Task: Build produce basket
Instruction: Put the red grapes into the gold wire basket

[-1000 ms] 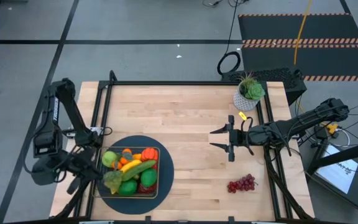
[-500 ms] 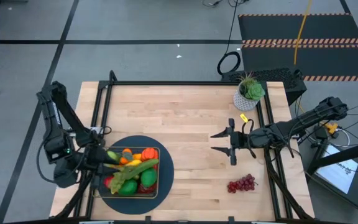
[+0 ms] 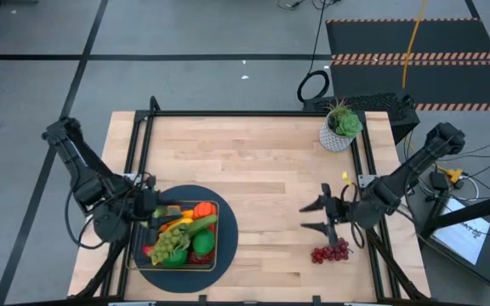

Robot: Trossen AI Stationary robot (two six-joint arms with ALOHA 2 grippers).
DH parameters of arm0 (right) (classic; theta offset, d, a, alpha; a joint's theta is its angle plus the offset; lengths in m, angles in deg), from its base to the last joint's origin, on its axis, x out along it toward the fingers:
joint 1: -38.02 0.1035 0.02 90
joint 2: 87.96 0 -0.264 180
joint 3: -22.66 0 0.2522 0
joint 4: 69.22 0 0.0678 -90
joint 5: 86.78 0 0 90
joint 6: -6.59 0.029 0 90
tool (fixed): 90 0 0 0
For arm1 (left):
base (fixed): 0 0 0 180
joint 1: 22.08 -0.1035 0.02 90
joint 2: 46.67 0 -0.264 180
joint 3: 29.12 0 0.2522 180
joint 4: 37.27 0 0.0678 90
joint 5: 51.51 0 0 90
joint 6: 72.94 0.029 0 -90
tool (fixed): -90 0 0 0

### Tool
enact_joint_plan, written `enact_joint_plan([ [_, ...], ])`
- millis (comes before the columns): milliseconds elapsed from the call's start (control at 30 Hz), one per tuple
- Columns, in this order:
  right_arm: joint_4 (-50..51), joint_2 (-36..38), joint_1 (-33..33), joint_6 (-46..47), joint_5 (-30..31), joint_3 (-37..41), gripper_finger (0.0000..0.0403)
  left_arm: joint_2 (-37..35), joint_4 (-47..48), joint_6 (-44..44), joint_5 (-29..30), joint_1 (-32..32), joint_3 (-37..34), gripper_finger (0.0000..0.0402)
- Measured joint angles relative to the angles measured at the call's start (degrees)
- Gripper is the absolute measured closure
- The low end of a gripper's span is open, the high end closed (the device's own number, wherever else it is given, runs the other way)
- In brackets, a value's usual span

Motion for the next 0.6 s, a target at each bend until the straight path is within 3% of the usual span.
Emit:
enact_joint_plan([
  [133, 6.47, -1.39, 4.76, 12.45, -0.77, 0.00, 0.0206, 0.00, -7.71, 6.90, -0.03, -2.54, 0.00, 0.0236],
  [367, 18.54, -2.92, 11.07, 36.31, -12.74, 0.00, 0.0206, 2.42, -12.78, 10.68, -0.01, -6.89, 0.00, 0.0236],
  [600, 24.97, -3.27, 16.39, 46.57, -21.47, 0.02, 0.0206, 8.20, -13.83, 10.63, -0.59, -10.91, 0.00, 0.0236],
])
